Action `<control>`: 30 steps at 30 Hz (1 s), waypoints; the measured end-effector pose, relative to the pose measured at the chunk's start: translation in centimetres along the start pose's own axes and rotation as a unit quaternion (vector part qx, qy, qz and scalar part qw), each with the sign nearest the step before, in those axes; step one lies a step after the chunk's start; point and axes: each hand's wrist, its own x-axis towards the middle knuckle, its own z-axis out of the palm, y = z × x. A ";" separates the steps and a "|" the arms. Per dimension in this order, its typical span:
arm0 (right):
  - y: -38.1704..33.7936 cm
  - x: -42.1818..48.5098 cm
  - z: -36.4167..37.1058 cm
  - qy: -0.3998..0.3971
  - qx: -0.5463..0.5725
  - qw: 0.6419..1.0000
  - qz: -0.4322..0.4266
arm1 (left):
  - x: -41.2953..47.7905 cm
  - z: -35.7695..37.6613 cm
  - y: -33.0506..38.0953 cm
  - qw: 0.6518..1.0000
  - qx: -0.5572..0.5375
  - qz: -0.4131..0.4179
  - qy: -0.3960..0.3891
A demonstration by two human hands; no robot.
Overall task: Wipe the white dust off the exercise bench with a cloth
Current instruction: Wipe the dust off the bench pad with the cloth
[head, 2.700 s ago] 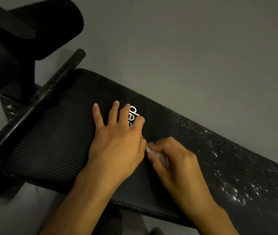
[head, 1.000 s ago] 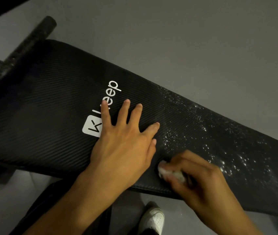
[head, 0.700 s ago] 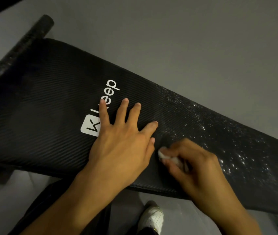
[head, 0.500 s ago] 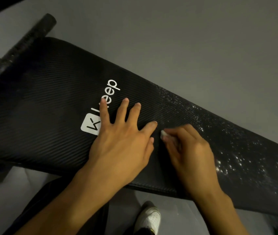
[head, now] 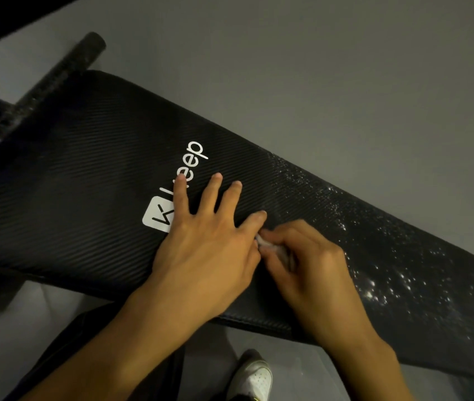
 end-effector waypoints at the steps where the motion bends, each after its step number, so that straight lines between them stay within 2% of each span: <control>1: 0.2 -0.4 -0.4 -0.010 0.003 1.000 0.010 | 0.0 0.0 0.0 1.000 0.000 0.001 -0.001; 4: 1.5 0.1 -0.6 0.037 -0.042 0.997 0.057 | -0.1 0.1 0.0 1.000 0.003 -0.001 0.001; 7: 1.5 1.4 0.5 0.070 -0.072 0.993 0.055 | -0.1 0.0 0.1 1.000 0.006 0.000 -0.002; 10: 1.1 0.3 0.1 0.023 -0.006 1.000 0.006 | -0.1 -0.1 0.1 1.000 0.002 -0.001 -0.007; 13: 1.1 -0.8 -1.1 -0.012 0.036 0.999 0.019 | -0.2 0.0 0.1 1.000 -0.001 0.000 -0.008; 17: 2.2 3.3 0.1 0.047 -0.051 0.997 0.030 | 0.0 0.1 0.1 1.000 0.004 -0.002 -0.009; 20: 2.2 6.5 0.5 0.050 -0.086 0.994 0.051 | -0.1 0.1 0.1 1.000 0.000 -0.002 -0.013; 24: 1.2 4.4 -0.4 -0.020 -0.004 1.000 0.020 | -0.2 0.1 0.1 1.000 -0.007 -0.006 -0.022; 26: 1.5 4.2 -1.1 -0.061 -0.007 0.998 0.035 | -0.2 0.1 0.1 1.000 -0.009 -0.008 -0.029; 30: 1.8 7.4 0.0 0.014 -0.067 0.996 0.061 | -0.2 0.0 0.0 0.999 -0.007 -0.008 -0.044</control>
